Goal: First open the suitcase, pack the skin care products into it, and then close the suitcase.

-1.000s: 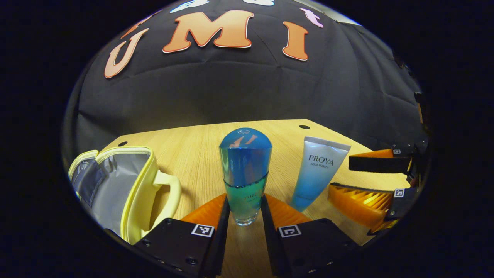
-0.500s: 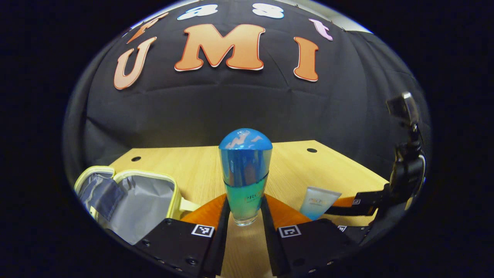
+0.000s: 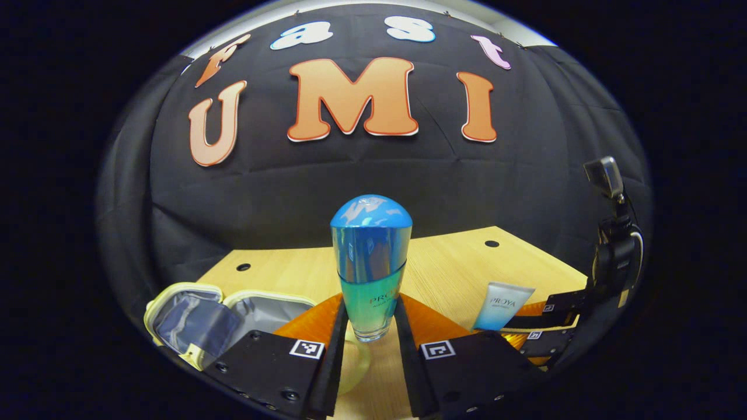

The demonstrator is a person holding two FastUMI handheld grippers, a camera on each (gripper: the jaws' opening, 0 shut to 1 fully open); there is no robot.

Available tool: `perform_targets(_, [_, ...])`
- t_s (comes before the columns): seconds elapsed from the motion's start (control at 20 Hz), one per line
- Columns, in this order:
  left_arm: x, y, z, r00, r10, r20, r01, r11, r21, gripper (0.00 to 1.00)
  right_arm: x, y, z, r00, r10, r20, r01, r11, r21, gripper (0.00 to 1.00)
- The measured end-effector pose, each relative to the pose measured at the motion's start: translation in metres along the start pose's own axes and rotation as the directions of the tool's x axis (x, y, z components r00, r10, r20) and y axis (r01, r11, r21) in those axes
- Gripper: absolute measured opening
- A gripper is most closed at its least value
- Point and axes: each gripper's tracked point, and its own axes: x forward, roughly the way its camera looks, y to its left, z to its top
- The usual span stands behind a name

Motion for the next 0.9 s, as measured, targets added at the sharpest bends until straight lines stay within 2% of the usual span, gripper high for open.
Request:
perform_targets(0.25, [-0.038,0.029,0.040,0.999,0.041,0.008,-0.040,0.999,-0.019,0.46,-0.035,0.016,0.057,0.997,0.052,0.050,-0.052,0.999,-0.009,0.39])
perform_targets(0.4, [-0.060,0.049,0.061,0.997,0.077,0.025,-0.076,0.997,-0.027,0.46,-0.058,0.036,0.084,0.991,0.113,0.076,-0.111,0.993,-0.033,0.38])
perform_targets(0.7, [-0.095,0.094,0.061,0.989,0.148,0.017,-0.147,0.989,-0.032,0.46,-0.076,0.065,0.104,0.975,0.198,0.100,-0.186,0.975,-0.120,0.38])
perform_targets(0.9, [-0.101,0.127,0.048,0.988,0.153,0.001,-0.153,0.988,-0.028,0.46,-0.070,0.083,0.113,0.973,0.207,0.103,-0.197,0.976,-0.095,0.38])
